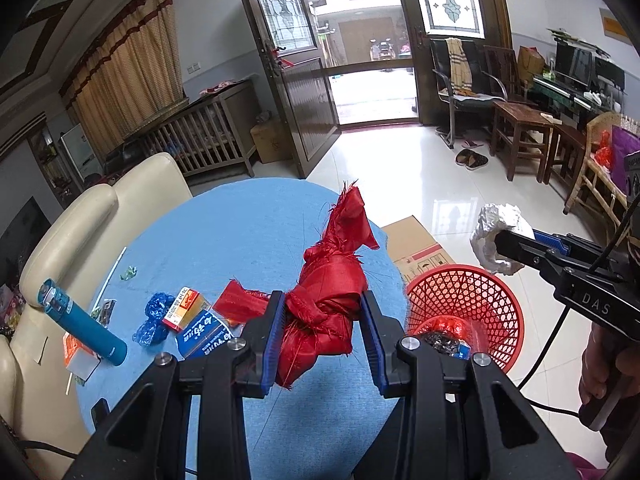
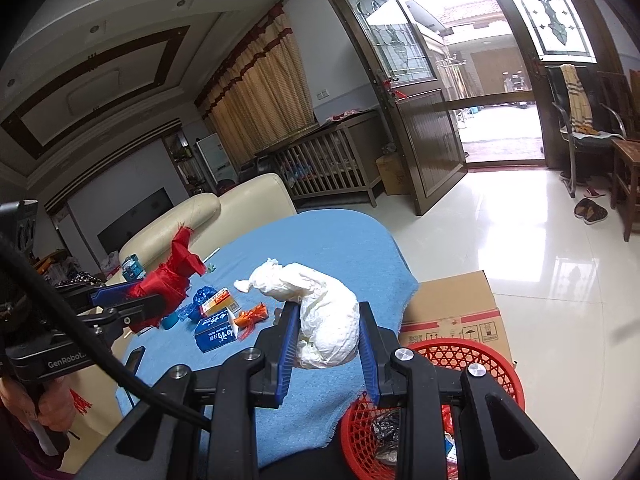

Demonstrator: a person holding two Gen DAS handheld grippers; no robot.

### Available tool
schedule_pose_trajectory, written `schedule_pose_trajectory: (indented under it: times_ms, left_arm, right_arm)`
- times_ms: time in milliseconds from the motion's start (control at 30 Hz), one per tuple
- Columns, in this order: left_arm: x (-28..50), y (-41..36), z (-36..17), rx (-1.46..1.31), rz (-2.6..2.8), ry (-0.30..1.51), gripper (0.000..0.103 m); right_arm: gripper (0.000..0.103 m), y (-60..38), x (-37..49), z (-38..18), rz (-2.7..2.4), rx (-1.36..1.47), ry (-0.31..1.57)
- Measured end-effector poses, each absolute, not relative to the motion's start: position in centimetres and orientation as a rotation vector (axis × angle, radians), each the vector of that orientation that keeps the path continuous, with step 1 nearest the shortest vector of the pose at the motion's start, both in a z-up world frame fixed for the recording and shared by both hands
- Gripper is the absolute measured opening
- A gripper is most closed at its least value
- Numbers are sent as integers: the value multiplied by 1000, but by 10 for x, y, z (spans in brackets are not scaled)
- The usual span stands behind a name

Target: Collect trash

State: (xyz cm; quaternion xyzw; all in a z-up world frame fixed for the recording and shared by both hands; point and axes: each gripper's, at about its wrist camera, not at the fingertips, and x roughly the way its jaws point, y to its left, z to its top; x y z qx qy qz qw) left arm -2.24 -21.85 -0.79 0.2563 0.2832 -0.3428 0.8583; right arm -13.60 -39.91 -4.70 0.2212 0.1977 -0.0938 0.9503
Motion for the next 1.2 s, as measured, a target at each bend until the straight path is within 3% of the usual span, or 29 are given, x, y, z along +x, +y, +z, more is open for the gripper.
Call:
schedule_pose_trajectory:
  times_ms: [1200]
  left_arm:
    - [-34,-253,-29,588,-832,651,39]
  right_arm:
    - [31,-427,-150,-60,-246,542,418]
